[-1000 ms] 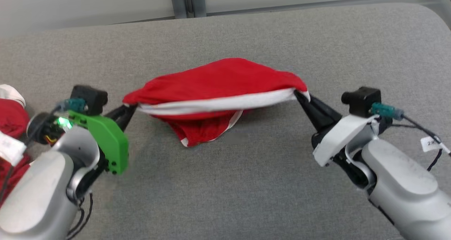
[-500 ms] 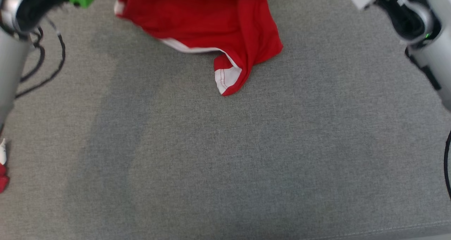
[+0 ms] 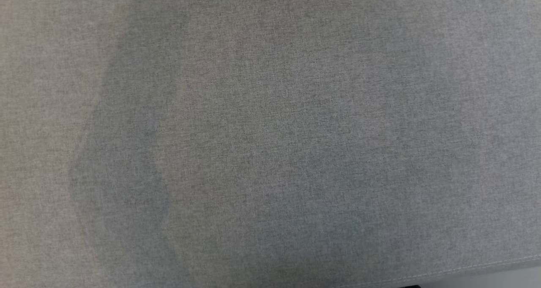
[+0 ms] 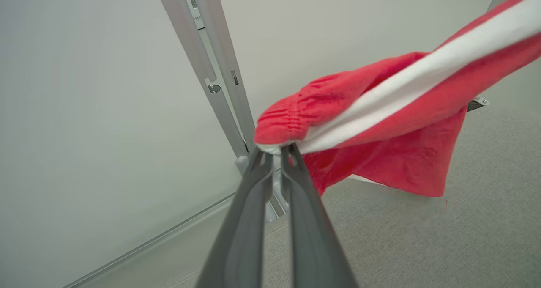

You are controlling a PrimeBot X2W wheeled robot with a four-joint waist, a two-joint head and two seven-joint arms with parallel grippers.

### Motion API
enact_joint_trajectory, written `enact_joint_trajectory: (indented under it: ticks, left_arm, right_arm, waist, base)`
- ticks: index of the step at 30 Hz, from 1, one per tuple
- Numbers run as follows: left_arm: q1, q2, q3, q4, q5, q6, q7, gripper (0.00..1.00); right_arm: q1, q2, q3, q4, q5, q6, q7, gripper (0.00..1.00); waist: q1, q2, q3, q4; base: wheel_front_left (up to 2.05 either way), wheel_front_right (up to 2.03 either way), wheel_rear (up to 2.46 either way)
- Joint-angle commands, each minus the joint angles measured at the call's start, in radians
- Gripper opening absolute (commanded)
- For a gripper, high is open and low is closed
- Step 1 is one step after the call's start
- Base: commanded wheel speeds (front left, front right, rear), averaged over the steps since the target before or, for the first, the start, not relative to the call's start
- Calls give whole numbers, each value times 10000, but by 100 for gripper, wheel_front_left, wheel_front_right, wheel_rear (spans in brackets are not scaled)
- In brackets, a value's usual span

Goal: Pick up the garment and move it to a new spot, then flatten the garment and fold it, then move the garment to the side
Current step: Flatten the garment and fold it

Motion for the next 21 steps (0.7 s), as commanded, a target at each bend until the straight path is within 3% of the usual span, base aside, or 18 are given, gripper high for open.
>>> enact_joint_trajectory:
  ticks: [1,11,17,21]
  left_arm:
    - [-64,-6,-157,113,-148,-20,-121,0]
    - [2189,503,-2592,72,-1404,-21,-780,0]
    - [4063,1344,-3774,-831,-2857,-21,-678,0]
    - [5218,1975,-4398,-1604,-3835,-21,-35,0]
  right_arm:
    - [-83,-66,174,59,55,1,42,0]
    - [2060,-393,2342,-384,654,1,38,0]
    - [3808,-979,3570,-1148,1211,1,456,0]
    - [4865,-1572,4437,-1674,1464,1,1137,0]
  waist:
    - [-2,-1,-114,21]
    - [-2,-1,-1182,-27]
    - [-2,-1,-2182,-90]
    - [-2,-1,-3032,-97]
  base:
    - [0,0,0]
    - [0,0,0]
    - [0,0,0]
    - [0,0,0]
